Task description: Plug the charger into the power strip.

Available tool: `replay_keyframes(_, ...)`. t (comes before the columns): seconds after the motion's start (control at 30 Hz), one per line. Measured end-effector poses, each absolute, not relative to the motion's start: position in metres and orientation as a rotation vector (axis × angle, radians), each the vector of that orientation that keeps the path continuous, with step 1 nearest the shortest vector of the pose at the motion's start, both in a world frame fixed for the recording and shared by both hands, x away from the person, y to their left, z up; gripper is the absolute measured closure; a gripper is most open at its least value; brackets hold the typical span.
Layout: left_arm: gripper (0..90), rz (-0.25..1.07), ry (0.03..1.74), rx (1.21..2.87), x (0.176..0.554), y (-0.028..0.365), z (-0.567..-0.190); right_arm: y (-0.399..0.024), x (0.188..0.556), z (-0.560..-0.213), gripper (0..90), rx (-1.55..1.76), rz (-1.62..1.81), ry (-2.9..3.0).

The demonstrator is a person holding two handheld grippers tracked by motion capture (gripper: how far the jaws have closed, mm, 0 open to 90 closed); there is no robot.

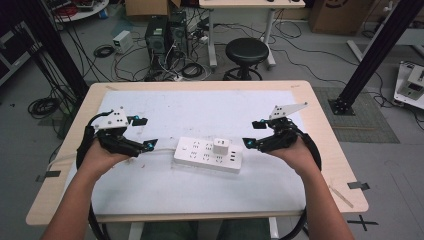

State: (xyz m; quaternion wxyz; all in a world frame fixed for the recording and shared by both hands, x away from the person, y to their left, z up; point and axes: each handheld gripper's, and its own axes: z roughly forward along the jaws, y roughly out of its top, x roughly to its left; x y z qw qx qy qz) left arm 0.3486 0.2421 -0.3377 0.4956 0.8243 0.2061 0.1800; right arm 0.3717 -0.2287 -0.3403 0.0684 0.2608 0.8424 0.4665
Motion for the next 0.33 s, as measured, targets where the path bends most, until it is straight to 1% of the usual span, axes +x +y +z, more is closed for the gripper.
replay_keyframes(0.33, 19.2, 0.438, 0.509, 1.997, 0.3504, 0.2430, -0.3391, -0.2263, 0.3733, -0.3410, 20.9, 0.796, 1.391, 2.546)
